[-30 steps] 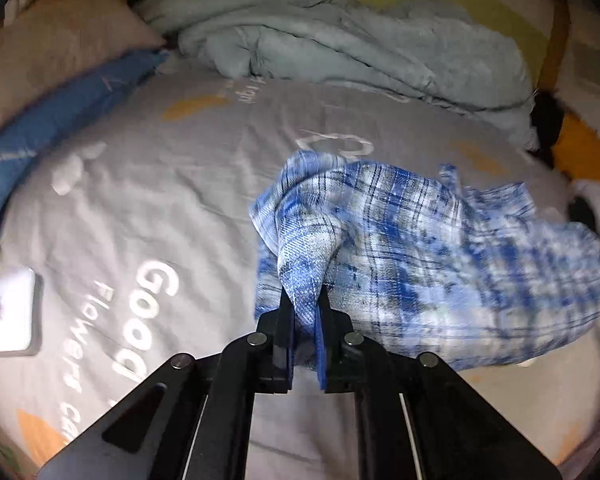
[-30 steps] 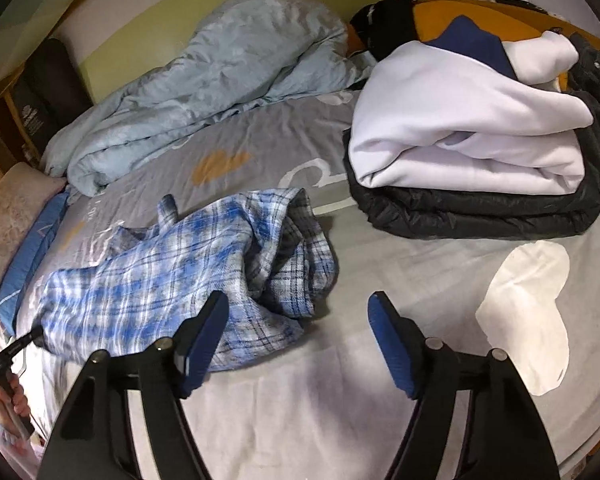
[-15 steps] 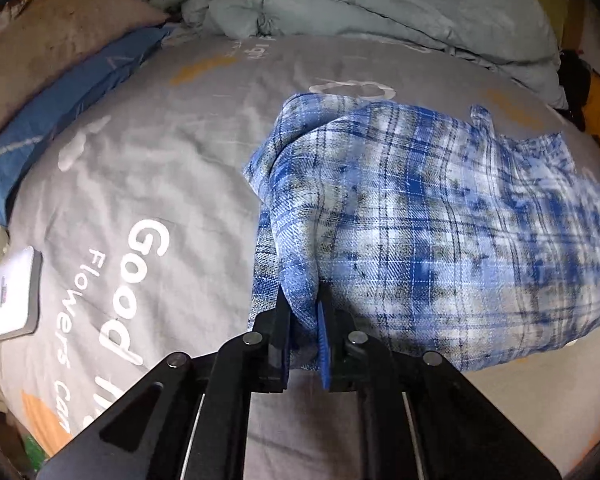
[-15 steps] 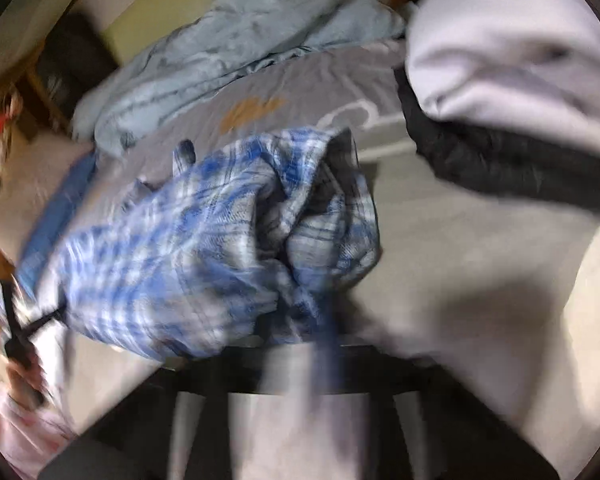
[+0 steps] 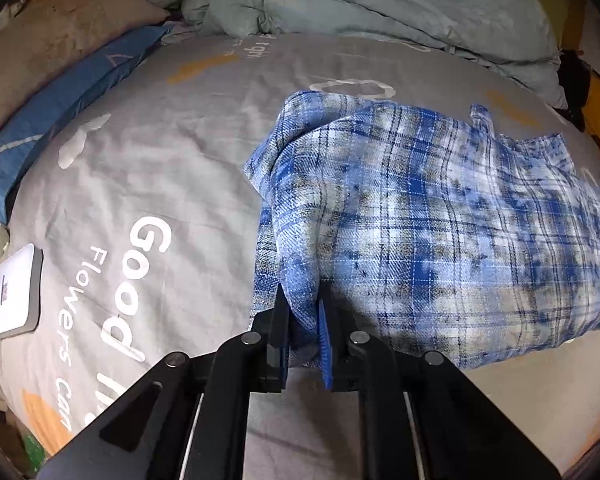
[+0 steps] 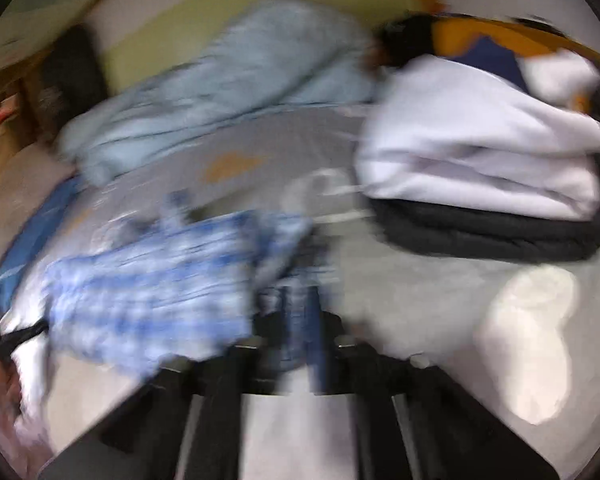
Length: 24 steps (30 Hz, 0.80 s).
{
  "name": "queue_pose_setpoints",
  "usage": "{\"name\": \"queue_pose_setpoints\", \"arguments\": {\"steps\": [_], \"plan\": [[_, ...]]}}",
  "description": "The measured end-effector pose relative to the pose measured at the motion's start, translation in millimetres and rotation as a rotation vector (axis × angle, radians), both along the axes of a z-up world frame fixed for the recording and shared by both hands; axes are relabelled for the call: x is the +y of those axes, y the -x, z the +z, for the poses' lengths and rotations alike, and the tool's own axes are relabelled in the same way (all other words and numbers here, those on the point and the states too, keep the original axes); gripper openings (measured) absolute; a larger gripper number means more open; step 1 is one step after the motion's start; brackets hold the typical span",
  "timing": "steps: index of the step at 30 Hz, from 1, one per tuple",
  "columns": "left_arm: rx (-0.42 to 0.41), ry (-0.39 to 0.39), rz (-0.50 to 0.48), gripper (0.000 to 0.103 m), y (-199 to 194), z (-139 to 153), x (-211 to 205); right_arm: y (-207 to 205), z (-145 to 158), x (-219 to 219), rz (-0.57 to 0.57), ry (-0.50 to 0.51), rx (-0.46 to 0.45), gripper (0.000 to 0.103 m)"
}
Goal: Fold large clothes
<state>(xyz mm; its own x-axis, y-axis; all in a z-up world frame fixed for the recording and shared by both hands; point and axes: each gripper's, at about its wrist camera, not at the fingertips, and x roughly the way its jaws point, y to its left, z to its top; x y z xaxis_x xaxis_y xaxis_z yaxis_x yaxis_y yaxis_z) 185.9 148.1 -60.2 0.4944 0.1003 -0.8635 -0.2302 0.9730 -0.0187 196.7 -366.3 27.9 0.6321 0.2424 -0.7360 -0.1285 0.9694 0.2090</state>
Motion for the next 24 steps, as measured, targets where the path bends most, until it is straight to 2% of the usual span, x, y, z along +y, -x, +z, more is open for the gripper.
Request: {"name": "queue_pose_setpoints", "arguments": {"steps": [1, 4, 6, 7, 8, 9, 11, 13, 15, 16, 17, 19, 22, 24], "plan": [[0.002, 0.013, 0.006, 0.014, 0, -1, 1, 3, 1, 7, 0.053, 0.001, -0.006, 0.055], [0.003, 0.014, 0.006, 0.016, 0, -2, 3, 10, -11, 35, 0.140, 0.130, 0.011, 0.055], [0.003, -0.007, -0.002, 0.016, 0, -3, 0, 2, -26, 39, 0.151, 0.145, 0.063, 0.049], [0.002, -0.016, -0.004, 0.016, 0, -3, -1, -5, -40, 38, 0.135, 0.159, 0.106, 0.024], [0.001, -0.019, -0.003, 0.017, 1, -3, -2, -8, -47, 39, 0.129, 0.167, 0.128, 0.004], [0.001, -0.017, 0.000, 0.017, 1, -2, -2, -7, -51, 41, 0.125, 0.172, 0.137, 0.003], [-0.004, 0.019, 0.019, 0.017, 2, 0, 2, 7, -35, 37, 0.078, 0.206, 0.014, 0.002], [-0.006, 0.056, 0.019, 0.018, 2, 1, 7, 20, -5, 40, 0.041, 0.225, -0.124, 0.002], [0.000, 0.047, 0.014, 0.020, 1, 0, 7, 11, -4, 34, 0.027, 0.199, -0.079, 0.002], [0.007, 0.029, 0.004, 0.021, 0, -2, 4, 3, -15, 29, 0.012, 0.187, -0.016, 0.002], [0.014, 0.005, -0.007, 0.021, -1, -3, 1, -8, -36, 26, -0.004, 0.186, 0.093, 0.002], [0.020, -0.038, -0.022, 0.021, -1, -4, -5, -14, -66, 28, 0.002, 0.215, 0.211, 0.002], [0.014, -0.032, -0.013, 0.021, -1, -1, -3, -12, -52, 31, 0.016, 0.253, 0.146, 0.004], [0.002, -0.036, -0.010, 0.023, 2, 3, -1, -6, -41, 25, -0.003, 0.215, 0.112, 0.007]]}}
